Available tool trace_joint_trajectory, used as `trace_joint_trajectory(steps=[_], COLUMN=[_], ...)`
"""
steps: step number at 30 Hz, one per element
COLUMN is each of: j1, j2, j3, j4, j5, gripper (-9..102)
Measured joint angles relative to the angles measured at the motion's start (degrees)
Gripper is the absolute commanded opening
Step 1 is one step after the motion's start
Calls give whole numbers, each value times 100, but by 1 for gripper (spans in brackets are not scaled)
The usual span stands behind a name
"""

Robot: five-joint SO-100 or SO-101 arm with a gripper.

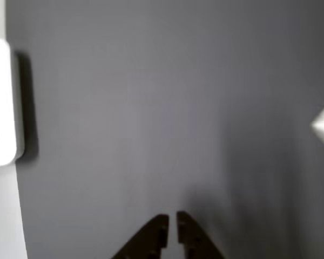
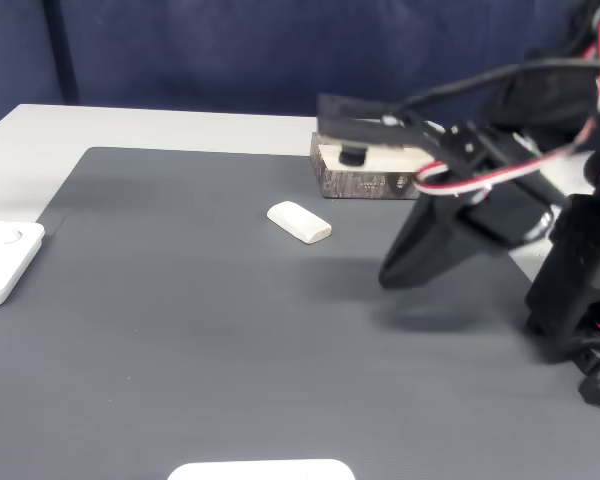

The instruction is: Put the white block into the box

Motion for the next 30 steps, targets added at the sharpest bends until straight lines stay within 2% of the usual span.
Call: trace_joint_trajectory(steps=[18,30], j1=[1942,2733], j2=[-4544,-6161], j3=[-3199,-4605], j4=[88,88], j5=[220,686], gripper=[-2,-2])
